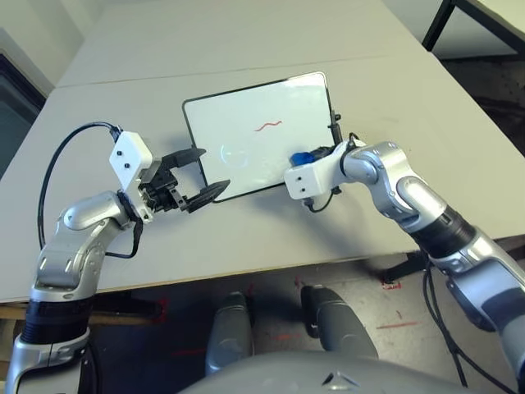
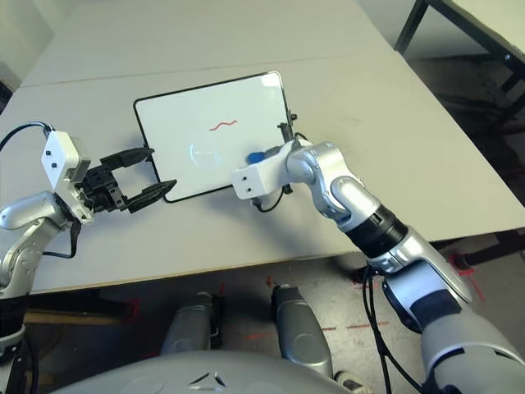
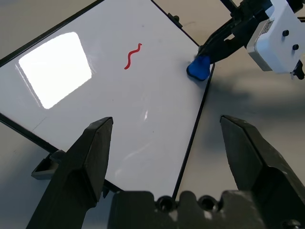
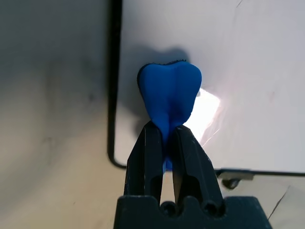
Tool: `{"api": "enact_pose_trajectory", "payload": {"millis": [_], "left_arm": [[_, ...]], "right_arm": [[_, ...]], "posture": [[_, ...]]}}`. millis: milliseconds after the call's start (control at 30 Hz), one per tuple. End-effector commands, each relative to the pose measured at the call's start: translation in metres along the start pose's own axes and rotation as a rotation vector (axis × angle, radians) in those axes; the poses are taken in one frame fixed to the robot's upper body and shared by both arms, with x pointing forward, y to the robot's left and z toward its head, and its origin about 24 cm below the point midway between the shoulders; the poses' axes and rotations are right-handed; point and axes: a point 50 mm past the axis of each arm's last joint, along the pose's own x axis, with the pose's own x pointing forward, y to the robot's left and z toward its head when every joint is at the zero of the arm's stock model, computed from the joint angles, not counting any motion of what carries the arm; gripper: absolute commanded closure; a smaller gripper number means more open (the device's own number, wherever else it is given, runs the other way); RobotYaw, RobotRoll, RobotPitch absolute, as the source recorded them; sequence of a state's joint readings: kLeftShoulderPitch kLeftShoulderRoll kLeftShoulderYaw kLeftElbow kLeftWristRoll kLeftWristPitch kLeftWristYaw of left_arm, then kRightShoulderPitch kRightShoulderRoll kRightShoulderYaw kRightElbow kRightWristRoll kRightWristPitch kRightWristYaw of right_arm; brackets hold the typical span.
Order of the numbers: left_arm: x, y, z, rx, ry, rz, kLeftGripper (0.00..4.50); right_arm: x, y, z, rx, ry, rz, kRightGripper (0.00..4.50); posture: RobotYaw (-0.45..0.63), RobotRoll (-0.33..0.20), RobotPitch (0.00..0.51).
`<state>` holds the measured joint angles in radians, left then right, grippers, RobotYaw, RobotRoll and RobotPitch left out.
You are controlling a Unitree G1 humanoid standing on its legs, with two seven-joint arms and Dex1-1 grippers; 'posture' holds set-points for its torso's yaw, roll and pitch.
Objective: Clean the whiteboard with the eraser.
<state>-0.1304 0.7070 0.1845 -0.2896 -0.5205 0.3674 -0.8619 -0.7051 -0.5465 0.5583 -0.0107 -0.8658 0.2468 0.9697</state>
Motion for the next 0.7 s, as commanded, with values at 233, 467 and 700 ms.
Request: {"api": "enact_pose_trajectory", "payload": {"millis": [233,467,700], "left_arm": [[0.0,0.002,-0.003,-0.006,0.008,-0.002,0.0],[0.0,0.004,-0.005,-0.008,0.009,0.001,0.0],[-0.002,0.005,-0.006,-0.012,0.003,0.013,0.0]], "right_arm": [[-0.001,0.002,-0.028,0.049,0.084,0.018,4.41],[0.001,-0.011,-0.008,0.064,0.016,-0.022,4.41],[0.0,-0.03,0.025,0.065,-0.08,-0.069,4.41]], "posture": [[-0.03,0.0,0.137],[-0.06,0.0,0.135],[-0.04,0.0,0.133]]}}
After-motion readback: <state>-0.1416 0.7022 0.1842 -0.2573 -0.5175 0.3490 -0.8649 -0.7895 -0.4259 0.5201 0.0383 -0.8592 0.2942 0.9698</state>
